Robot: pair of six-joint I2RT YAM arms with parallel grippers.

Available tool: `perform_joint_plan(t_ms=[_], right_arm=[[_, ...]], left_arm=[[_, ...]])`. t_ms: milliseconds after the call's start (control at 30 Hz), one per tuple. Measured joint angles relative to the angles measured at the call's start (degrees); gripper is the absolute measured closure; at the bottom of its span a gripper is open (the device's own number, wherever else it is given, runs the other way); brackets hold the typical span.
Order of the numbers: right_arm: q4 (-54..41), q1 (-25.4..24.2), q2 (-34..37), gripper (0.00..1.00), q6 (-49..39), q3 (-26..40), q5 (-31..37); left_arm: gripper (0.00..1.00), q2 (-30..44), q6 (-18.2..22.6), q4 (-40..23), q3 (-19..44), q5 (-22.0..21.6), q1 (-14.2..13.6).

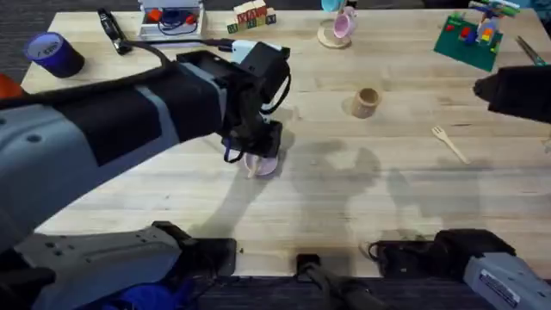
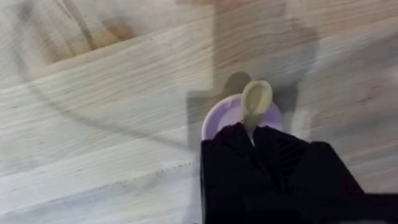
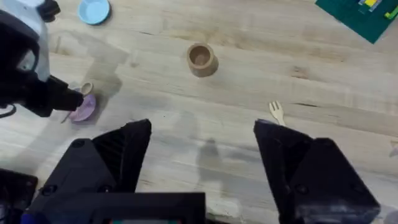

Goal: Pick up a utensil and set it on the pink plate, then put the other utensil in the container.

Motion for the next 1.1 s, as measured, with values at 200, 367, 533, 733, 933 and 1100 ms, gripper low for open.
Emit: perform_joint_plan(t_ms=[200,367,533,733,933,1100], right_arm=[[0.00,0.00,0.00,0.005,0.00,0.00,0.02],[0.00,0.00,0.00,0.005,0.00,0.00,0.00],[0.00,0.00,0.00,0.005,0.00,0.00,0.01],[0.00,0.00,0.00,0.005,0.00,0.00,0.02],[0.00,0.00,0.00,0.005,0.00,0.00,0.02],[0.00,0.00,0.00,0.005,0.00,0.00,0.02]], left_arm=[[0.958,0.00,-0.44,0.56,-1.21,0.00,0.00],[0.856,0.00,-0.63,0.81,-1.21,0.00,0.00],[0.736,0.00,-0.82,1.06,-1.21,0.00,0.00],[0.650,0.00,-0.83,1.31,-1.21,0.00,0.00],[0.562,-0.10,-0.85,1.51,-1.15,0.00,0.00],[0.397,-2.14,-0.83,1.16,-0.36,0.00,0.00]])
